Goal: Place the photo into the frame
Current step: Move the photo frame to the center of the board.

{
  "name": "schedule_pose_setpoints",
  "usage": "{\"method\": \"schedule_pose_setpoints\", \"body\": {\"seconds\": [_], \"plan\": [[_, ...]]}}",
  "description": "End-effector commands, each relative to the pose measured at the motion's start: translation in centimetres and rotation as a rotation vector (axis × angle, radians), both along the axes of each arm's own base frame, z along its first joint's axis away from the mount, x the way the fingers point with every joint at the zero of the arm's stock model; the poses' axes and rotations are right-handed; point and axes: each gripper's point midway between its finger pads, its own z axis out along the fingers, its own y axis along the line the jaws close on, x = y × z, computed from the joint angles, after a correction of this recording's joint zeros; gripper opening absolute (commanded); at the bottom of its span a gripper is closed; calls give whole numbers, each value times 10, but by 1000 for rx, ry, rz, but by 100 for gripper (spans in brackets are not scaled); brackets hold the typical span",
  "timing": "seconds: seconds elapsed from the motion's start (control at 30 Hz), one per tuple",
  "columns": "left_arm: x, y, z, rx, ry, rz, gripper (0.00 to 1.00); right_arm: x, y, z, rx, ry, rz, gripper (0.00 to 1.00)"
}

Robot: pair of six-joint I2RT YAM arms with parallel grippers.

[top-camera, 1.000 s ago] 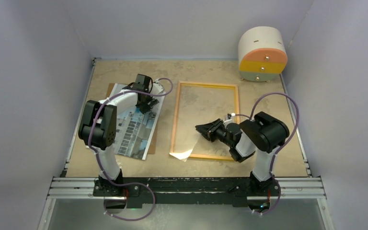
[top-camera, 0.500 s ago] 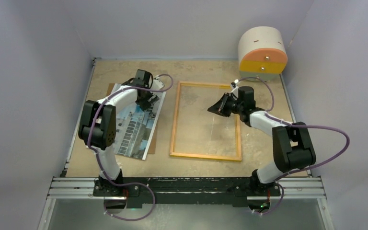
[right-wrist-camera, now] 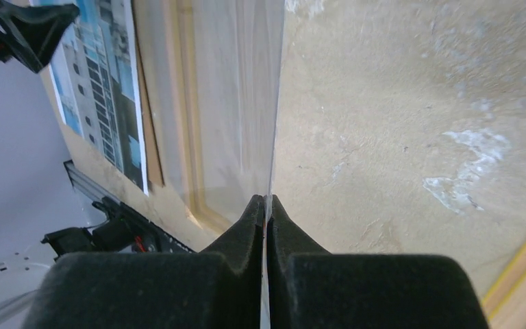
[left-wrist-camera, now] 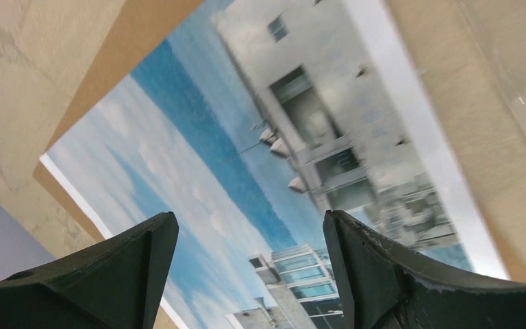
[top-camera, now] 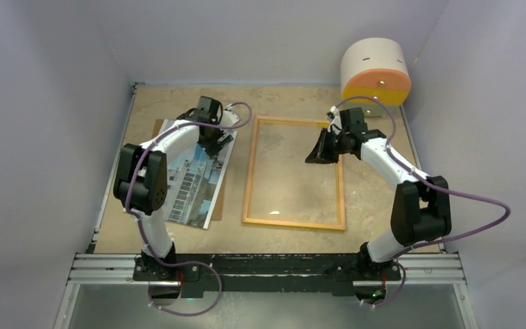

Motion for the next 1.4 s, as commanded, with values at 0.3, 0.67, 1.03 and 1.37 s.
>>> {"method": "schedule_pose_setpoints", "body": {"seconds": [0.3,0.67,1.03,1.37], "plan": [[10,-117,13,-229,9,-129,83,-16,-60,39,-186,-43,-111,0],[-1,-154,-3,-327,92,-143,82,-32,-60,38,-164,-19,-76,0],[-17,-173,-12,-438,177,-150,81,-45,-57,21,-150,14,-41,0],[-26,-151,-59,-309,202,-117,79,-47,-59,17,-157,15,-42,0]]}}
